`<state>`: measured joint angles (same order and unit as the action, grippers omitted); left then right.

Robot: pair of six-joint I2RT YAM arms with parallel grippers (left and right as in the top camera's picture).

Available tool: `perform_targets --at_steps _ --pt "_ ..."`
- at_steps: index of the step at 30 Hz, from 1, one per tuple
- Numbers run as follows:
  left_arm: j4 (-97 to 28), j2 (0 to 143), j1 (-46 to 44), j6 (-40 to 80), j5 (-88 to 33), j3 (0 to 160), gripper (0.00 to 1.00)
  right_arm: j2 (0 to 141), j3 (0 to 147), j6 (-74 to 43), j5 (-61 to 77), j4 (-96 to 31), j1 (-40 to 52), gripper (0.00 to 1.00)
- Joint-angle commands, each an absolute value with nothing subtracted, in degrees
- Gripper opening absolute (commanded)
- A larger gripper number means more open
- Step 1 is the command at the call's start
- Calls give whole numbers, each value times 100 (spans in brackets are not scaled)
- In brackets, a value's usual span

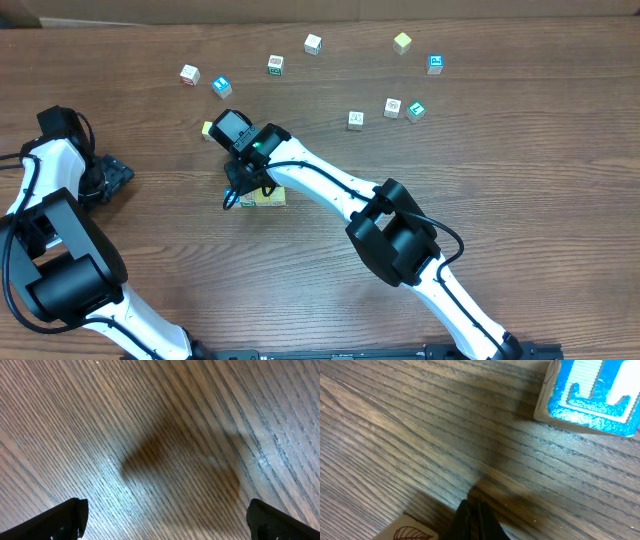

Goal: Form a horizontal line

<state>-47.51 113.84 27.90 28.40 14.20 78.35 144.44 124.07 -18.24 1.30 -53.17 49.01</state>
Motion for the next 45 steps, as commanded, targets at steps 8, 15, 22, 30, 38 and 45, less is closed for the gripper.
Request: perform_targets --at_steps 8,15,22,30,38,45 --pt "-4746 11399 2810 2834 1479 7804 100 14153 12387 -1865 163 -5341 4906 4" --pt "-4746 11399 2810 2834 1479 7804 100 14153 12387 -1865 163 -5345 4908 4" --pt "-4746 11399 2810 2834 1479 7804 100 14153 12387 -1865 163 -5369 4912 4" --pt "-4746 11399 2810 2834 1479 7804 100 14153 12387 -1863 158 -5328 4910 5" --pt "-4746 11399 2810 2834 1479 7804 100 14153 12387 -1865 -176 -5054 4869 6" --pt "-4746 11399 2810 2834 1479 7804 100 14153 12387 -1868 -294 -5011 4707 7"
